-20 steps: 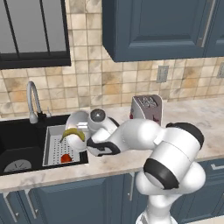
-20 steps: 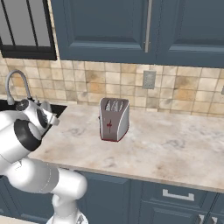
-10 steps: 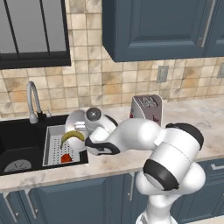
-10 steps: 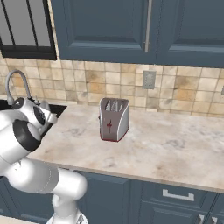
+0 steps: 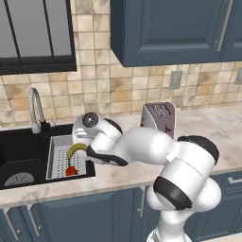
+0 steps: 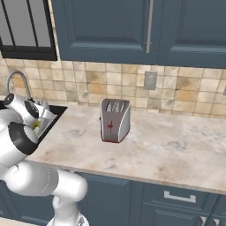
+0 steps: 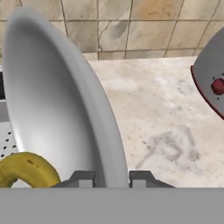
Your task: Dump the tomato and banana from the bowl so the bowl can be washed. Place the bowl in the sink after clearing the leftovers.
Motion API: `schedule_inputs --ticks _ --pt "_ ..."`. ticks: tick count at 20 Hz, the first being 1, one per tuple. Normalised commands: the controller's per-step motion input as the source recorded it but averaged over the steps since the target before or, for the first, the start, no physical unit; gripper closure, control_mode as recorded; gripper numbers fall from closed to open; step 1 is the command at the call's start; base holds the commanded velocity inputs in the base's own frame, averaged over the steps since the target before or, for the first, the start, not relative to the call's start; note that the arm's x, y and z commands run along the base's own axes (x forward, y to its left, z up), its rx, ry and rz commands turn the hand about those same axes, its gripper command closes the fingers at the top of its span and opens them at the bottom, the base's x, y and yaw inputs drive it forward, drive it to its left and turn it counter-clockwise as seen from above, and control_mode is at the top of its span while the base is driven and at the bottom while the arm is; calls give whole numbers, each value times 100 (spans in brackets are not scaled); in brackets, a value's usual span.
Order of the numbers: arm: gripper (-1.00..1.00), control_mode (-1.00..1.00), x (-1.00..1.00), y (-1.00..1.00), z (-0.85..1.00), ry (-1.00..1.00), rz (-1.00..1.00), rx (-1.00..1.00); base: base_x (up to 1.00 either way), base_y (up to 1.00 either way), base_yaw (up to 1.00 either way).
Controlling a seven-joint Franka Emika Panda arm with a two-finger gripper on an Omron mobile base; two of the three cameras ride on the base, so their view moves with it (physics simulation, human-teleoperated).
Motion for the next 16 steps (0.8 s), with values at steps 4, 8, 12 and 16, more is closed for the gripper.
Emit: schedule_inputs --ticks 4,8,12,16 --pt "100 -100 -1 0 37 0 -16 -2 0 0 0" --pt "100 -100 -17 -18 18 0 -16 0 0 0 0" --pt "100 -100 -43 -60 22 0 -19 0 0 0 0" --pt "100 -100 -62 -86 41 -4 -11 7 0 0 0"
